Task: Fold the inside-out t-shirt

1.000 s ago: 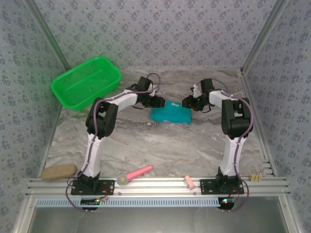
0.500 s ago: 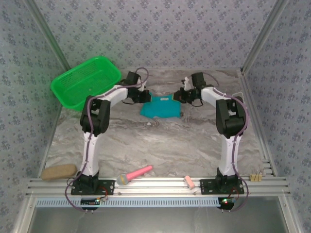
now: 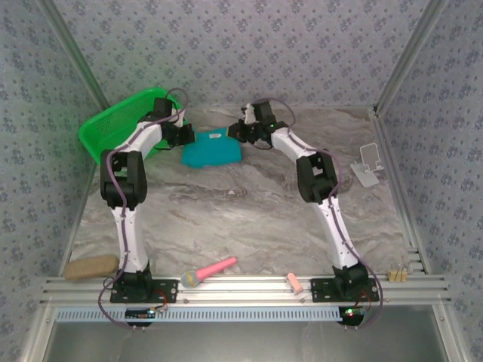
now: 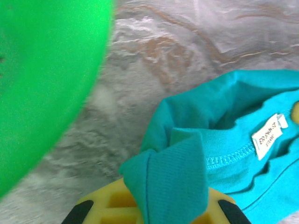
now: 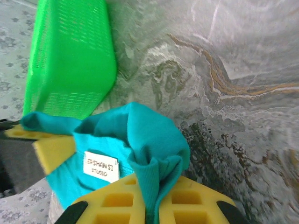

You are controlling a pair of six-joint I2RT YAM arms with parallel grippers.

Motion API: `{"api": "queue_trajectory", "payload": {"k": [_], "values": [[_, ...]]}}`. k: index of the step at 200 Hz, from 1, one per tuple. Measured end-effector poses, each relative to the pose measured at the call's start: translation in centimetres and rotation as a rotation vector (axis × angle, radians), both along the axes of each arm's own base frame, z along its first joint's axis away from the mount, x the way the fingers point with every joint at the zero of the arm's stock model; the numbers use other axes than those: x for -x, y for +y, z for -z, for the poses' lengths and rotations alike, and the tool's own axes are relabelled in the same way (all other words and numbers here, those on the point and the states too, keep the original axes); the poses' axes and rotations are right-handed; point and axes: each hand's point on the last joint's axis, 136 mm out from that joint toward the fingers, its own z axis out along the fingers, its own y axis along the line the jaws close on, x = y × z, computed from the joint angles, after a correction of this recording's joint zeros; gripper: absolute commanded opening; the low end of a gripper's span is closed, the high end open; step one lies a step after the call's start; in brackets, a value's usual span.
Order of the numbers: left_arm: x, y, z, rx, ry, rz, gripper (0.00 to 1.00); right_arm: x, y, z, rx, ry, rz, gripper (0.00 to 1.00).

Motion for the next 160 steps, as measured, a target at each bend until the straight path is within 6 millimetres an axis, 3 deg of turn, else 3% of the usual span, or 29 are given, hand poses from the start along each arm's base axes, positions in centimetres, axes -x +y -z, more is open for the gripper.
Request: {"api": "queue_trajectory", "payload": {"k": [9,20,29,72,91,113,135,145,148,150,152,160], "values": [[0.0,0.6,0.1,-0.025,0.003,-0.004,0.14,0.2,0.3,1.1,0.005,0.029,0.007,0.18],[0.0,1.0,0.2,-0.055,-0.002,0.003,0.4,0.4,0.5,2.3,0.013,0.065,0.021,0.31],[0.1,1.1,0.2,-0.072,0.001,0.002,0.5,0.5,0.5,2.9,0.023,0.08,0.03,0.36],[0.3,0.9,0.2,-0.168,-0.01,0.016,0.54,-0.2,-0.4,2.3,0.039,0.072,0.072,0.48],[0.7,0.5,-0.9,-0.199,-0.036,0.029,0.55,0.2,-1.8,1.7,0.077,0.076,0.103,0.5],[1.9,-0.1,-4.6,-0.21,-0.103,0.043,0.57,0.7,-3.9,-0.6,0.134,0.045,0.134,0.59],[3.6,-1.4,-10.5,-0.204,-0.219,0.061,0.63,1.8,-6.6,-5.1,0.206,-0.05,0.168,0.61],[4.7,-1.9,-13.2,-0.197,-0.277,0.063,0.7,2.8,-8.1,-7.6,0.238,-0.108,0.185,0.72],[5.0,-2.0,-14.1,-0.197,-0.295,0.067,0.79,3.1,-8.5,-8.4,0.246,-0.123,0.192,0.77],[5.2,-2.0,-14.4,-0.196,-0.303,0.067,0.91,3.3,-8.9,-9.0,0.253,-0.141,0.2,0.82],[5.5,-2.1,-14.9,-0.192,-0.314,0.062,0.97,3.6,-9.1,-9.5,0.261,-0.159,0.194,0.94],[6.6,-2.1,-16.7,-0.191,-0.358,0.056,0.99,4.9,-10.3,-11.5,0.287,-0.212,0.216,1.0]]}}
